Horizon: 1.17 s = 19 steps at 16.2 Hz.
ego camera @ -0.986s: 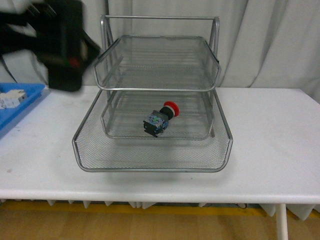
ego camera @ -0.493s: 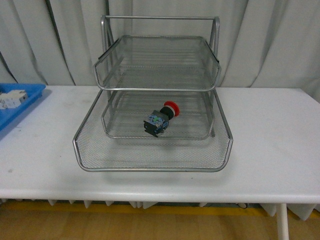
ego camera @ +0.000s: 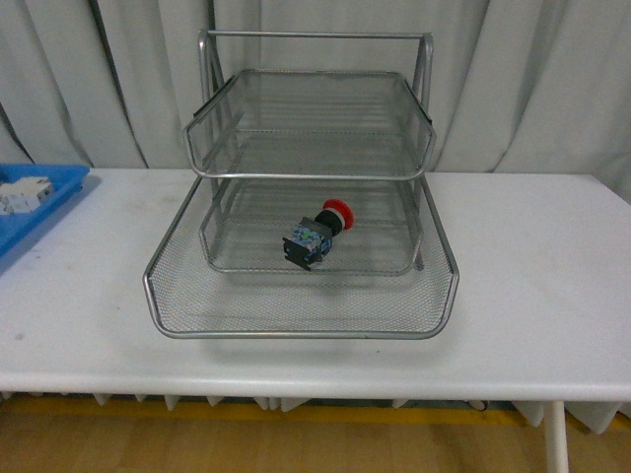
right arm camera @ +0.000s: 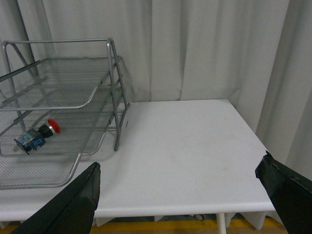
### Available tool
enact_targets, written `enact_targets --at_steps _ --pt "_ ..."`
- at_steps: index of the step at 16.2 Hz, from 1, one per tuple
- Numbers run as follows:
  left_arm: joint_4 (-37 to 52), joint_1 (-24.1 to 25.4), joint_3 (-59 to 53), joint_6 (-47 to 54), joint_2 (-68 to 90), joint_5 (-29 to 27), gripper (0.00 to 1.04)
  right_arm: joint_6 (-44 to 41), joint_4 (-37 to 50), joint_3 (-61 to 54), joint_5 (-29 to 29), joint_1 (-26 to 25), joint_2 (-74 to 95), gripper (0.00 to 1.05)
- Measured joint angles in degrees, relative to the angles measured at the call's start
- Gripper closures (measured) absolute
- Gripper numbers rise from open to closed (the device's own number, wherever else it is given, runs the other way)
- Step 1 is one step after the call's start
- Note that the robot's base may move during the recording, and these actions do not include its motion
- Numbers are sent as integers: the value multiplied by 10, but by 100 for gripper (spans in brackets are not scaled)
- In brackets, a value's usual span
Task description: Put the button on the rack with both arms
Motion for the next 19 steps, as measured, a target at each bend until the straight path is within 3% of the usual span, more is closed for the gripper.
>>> enact_targets --at_steps 9,11,19 --pt "-44 0 -35 0 -90 0 103 0 0 0 0 0 0 6" --pt "-151 0 -35 0 -175 0 103 0 0 0 0 0 0 6" --pt "-146 0 -35 0 -181 0 101 0 0 0 0 0 0 6"
